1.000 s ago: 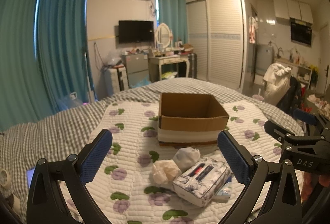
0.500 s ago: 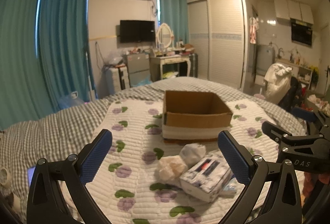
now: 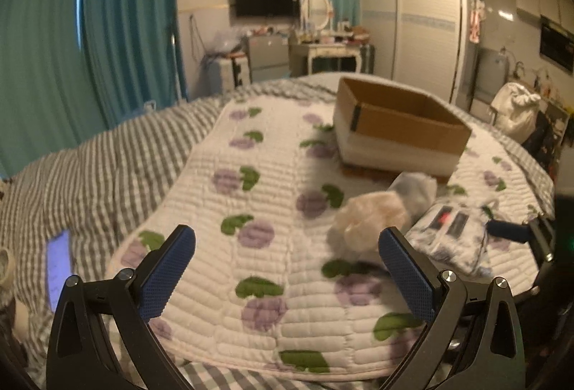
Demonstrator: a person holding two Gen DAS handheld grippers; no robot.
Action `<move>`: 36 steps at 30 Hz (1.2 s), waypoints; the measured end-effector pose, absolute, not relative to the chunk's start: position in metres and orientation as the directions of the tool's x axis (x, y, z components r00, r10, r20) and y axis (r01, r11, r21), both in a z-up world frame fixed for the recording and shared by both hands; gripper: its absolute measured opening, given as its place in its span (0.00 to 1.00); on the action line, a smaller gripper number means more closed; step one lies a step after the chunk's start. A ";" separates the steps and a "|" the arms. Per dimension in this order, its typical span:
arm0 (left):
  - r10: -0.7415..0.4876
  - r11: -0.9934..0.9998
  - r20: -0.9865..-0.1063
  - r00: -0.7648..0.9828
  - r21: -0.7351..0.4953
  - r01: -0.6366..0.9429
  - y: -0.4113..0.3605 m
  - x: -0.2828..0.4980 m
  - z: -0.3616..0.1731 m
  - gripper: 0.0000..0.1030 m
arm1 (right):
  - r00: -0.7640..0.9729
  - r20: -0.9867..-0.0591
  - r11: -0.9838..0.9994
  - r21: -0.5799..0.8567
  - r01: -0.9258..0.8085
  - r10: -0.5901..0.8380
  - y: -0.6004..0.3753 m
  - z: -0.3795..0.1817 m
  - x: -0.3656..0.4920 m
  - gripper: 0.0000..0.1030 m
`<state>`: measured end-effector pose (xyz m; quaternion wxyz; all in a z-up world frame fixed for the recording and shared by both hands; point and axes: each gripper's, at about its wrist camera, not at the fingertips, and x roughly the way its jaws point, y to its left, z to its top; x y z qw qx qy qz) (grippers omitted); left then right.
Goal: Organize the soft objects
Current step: 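Grasp the floral tissue pack with the right tool while the left tool grasps the lace cloth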
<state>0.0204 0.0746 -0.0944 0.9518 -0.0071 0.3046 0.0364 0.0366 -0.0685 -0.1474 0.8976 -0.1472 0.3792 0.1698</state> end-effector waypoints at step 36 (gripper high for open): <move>0.001 0.998 -0.800 0.600 -0.037 -0.051 0.076 0.115 -0.180 0.63 | 0.753 -0.642 0.966 -0.073 -0.249 0.145 -0.133 -0.115 0.085 0.55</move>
